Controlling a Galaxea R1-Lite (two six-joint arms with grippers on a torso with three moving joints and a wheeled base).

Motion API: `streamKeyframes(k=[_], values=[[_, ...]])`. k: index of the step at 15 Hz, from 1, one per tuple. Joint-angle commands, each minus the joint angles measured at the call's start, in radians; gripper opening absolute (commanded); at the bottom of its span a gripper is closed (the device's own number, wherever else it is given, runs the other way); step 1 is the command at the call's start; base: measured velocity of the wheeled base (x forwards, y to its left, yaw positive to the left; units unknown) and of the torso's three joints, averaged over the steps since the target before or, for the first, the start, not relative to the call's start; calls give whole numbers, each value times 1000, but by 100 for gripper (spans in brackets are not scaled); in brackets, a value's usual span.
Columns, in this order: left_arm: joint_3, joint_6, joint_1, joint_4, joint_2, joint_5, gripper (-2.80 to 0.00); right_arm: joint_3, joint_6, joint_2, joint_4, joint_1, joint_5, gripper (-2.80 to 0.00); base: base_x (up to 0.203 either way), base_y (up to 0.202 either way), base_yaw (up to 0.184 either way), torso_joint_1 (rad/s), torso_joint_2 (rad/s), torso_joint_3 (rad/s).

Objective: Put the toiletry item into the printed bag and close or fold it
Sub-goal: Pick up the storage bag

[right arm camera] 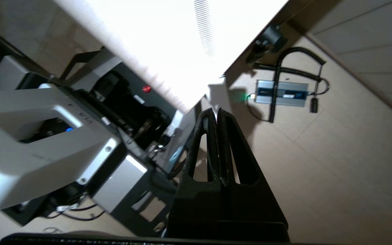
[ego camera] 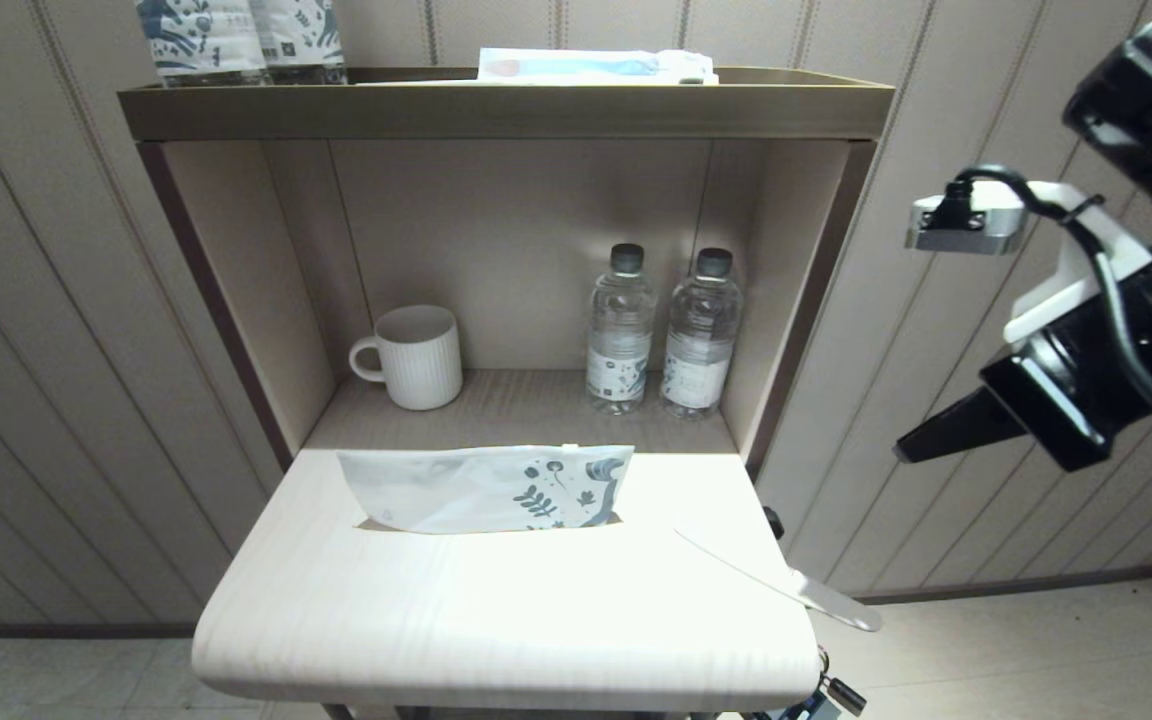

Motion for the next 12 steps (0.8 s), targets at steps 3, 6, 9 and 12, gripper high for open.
streamKeyframes(k=[3,6,9,12], values=[[2,-5,0,-7,0,0,-280,64,-74,46,-120,14,-29,0,0,0,0,0,0,0],[-1,0,0,0,0,0,-280,17,-99,75,-77,14,-70,0,0,0,0,0,0,0],[3,-3,0,-10,0,0,-280,99,-86,36,-97,44,-54,0,0,0,0,0,0,0],[0,0,1,0,0,0,-280,264,-94,-13,-285,70,-4,0,0,0,0,0,0,0]])
